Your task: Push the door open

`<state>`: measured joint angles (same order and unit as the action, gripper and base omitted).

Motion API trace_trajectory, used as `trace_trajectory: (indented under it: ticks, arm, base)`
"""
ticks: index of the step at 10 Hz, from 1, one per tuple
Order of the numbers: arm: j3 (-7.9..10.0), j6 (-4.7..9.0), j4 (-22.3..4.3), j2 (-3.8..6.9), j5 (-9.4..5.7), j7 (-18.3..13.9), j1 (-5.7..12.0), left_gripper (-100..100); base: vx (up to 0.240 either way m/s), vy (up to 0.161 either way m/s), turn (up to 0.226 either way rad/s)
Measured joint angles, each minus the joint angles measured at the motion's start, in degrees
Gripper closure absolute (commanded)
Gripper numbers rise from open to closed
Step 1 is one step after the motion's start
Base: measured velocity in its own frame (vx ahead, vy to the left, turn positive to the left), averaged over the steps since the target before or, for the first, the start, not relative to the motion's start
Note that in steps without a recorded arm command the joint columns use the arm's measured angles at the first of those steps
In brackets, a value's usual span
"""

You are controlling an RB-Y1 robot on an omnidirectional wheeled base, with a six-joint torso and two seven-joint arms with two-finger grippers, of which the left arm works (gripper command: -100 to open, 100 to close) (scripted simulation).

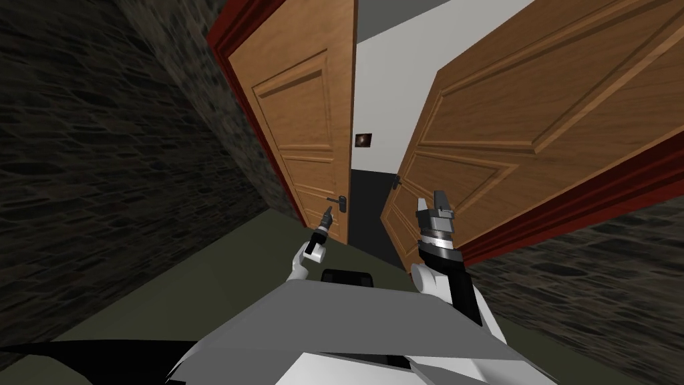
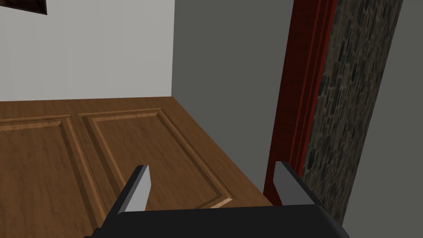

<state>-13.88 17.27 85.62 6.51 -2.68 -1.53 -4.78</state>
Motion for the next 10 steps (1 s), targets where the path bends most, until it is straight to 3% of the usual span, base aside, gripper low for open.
trace_trajectory:
  ticks: [6, 10]
  arm:
    - [-2.52, -1.27, -8.35, 0.25, -0.19, -1.96, 4.43, -100]
    - [-2.04, -0.92, -9.61, -0.12, -0.16, -1.87, 5.04, -100]
  base:
    - [0.033, 0.128, -0.074]
    - [0.173, -0.043, -0.03]
